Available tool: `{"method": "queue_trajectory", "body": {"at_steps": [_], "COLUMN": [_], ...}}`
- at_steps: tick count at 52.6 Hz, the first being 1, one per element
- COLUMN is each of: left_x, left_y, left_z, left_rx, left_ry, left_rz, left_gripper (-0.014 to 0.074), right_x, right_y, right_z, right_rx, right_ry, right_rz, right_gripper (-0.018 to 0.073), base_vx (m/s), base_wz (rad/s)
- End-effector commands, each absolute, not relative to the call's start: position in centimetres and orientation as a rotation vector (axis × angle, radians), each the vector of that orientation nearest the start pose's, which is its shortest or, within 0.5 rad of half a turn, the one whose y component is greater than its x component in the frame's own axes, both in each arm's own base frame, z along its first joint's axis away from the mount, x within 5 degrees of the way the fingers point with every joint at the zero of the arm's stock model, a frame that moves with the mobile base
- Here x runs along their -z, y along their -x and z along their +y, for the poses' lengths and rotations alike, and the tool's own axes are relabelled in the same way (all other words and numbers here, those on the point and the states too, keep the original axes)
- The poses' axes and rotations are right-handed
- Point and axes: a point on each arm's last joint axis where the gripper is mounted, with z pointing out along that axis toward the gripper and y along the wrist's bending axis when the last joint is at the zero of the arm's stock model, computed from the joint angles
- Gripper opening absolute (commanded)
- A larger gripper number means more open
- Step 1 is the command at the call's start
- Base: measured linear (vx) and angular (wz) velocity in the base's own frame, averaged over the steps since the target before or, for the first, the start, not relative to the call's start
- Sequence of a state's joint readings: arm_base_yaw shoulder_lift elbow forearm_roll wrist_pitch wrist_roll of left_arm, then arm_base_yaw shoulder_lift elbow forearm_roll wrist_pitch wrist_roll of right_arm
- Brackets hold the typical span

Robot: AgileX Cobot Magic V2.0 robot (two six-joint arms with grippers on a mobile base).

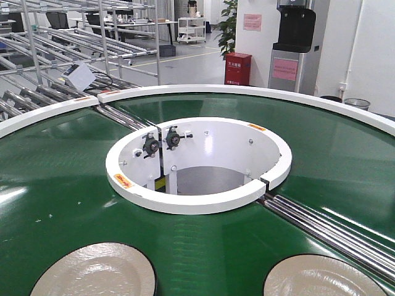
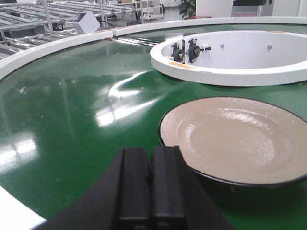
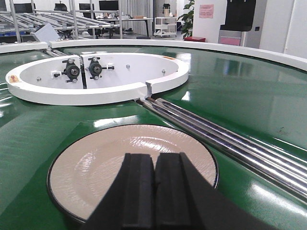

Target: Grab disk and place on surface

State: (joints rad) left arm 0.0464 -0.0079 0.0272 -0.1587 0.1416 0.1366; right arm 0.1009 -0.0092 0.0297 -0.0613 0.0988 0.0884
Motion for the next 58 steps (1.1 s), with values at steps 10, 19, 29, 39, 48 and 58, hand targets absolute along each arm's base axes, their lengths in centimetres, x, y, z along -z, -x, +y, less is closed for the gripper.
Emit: {"method": "queue_trajectory", "body": {"at_steps": [10, 19, 29, 39, 48, 58], "left_x": [-21.8, -24.9, -34.3, -44.1, -45.2, -43.7], "left_y": [-5.3, -4.5, -2.5, -11.3, -16.6, -19.2], "left_z": [0.4, 0.6, 0.3, 0.6, 0.8, 0.9], "left_rx": [-0.016, 0.025, -0.004, -0.048, -0.045, -0.028], "left_ry": [0.074, 0.116, 0.069, 0.032, 0.034, 0.047], "left_rz": [1.343, 1.162, 1.042, 1.209, 1.298, 1.389], "left_gripper": [-0.0001, -0.0001, -0.0001, -0.0001, -0.0001, -0.0001], "right_x": [-20.8, -24.3, -34.5, -44.2, -43.7, -41.8], "right_y": [-5.5, -4.7, -2.1, -8.9, -14.7, -18.1], "right_z": [0.6, 0.6, 0.2, 0.8, 1.4, 1.7], "right_rx": [-0.093, -0.103, -0.024, -0.017, -0.021, -0.02], "right_ry": [0.066, 0.062, 0.094, 0.102, 0.11, 0.12], "right_rz": [1.395, 1.21, 1.078, 1.229, 1.368, 1.481], "right_gripper": [-0.0009, -0.0009, -0.0009, -0.0009, -0.0009, -0.0009], "base_vx": [0.0, 0.0, 0.0, 0.0, 0.0, 0.0], "base_wz": [0.0, 0.0, 0.0, 0.0, 0.0, 0.0]}}
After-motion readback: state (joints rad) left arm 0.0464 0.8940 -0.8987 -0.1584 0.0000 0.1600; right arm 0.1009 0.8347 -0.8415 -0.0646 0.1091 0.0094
